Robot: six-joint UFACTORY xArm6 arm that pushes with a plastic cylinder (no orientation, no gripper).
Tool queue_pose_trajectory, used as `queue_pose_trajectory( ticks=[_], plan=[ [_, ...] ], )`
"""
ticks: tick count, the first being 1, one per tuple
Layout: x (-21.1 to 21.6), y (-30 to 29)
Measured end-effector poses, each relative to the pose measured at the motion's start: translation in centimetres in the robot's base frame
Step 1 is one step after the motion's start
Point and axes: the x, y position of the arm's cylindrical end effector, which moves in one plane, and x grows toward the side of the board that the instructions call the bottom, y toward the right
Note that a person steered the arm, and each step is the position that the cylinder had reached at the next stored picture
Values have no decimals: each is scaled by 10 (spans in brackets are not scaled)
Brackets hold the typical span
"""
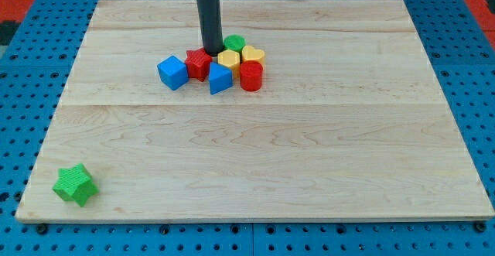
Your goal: Slide the green star to the bottom of the blue cube
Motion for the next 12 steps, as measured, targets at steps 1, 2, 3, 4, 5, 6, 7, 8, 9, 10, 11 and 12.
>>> queue_pose_trajectory(
  ticks=[1, 2, 3, 4, 5, 6, 7, 8, 9, 10, 11, 12],
  plan=[
    [-24, 30],
    [-15, 41],
    [-30, -49],
    [0, -172],
    [72, -241],
    [85, -243],
    [135, -243],
    [260, -242],
    [304, -223],
    [257, -151],
    [226, -65],
    [187, -11]
  ],
)
